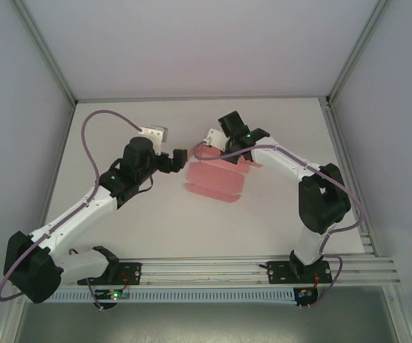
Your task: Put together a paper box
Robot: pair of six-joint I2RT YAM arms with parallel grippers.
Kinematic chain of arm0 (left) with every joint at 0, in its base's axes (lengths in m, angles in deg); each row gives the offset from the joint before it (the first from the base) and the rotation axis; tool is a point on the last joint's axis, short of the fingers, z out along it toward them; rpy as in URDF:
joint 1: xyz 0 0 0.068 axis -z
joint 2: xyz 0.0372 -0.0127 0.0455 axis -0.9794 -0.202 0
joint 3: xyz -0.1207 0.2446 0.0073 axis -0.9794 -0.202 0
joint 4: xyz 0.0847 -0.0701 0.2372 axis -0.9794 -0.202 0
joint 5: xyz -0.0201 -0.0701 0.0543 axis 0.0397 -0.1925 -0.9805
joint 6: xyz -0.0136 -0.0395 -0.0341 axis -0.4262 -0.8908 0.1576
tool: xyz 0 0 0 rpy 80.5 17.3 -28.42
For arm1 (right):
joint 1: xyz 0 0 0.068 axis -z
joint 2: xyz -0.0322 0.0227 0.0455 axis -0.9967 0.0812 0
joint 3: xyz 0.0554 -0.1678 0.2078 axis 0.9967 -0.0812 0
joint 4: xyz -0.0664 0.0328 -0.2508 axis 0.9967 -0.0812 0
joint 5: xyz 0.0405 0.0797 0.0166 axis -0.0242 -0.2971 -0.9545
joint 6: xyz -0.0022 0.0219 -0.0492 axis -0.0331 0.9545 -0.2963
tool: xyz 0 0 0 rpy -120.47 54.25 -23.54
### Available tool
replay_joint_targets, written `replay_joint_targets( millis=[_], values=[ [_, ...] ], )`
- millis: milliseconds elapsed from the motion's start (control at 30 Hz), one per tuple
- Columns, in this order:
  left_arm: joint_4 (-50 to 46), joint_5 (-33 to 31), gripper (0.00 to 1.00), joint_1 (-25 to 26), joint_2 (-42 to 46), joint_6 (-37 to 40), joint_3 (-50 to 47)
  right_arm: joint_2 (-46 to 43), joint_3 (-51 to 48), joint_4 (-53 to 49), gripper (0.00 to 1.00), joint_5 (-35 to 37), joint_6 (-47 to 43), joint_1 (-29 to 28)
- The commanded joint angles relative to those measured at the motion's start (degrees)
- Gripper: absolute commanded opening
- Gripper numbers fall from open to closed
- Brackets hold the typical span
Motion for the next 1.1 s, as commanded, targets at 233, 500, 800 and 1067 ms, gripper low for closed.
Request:
replay_joint_targets(
  millis=[233, 500, 800, 1067],
  values=[
    [1.1, 17.1, 1.00, -13.8, -19.6, -11.1, 7.1, 3.6, -10.4, 22.1, 0.07, 9.4, -17.1, -0.7],
    [-1.9, 28.6, 1.00, -13.9, -31.3, -7.4, 15.5, 5.9, -14.5, 34.5, 0.13, 13.9, -20.6, -0.1],
    [-4.3, 29.2, 0.95, -13.8, -37.2, -6.8, 18.2, 7.1, -22.5, 54.0, 0.11, 16.1, -26.6, -0.3],
    [-2.0, 46.6, 0.85, -11.1, -40.1, 0.4, 18.2, 6.1, -21.0, 48.4, 0.10, 14.2, -22.0, -0.6]
  ],
)
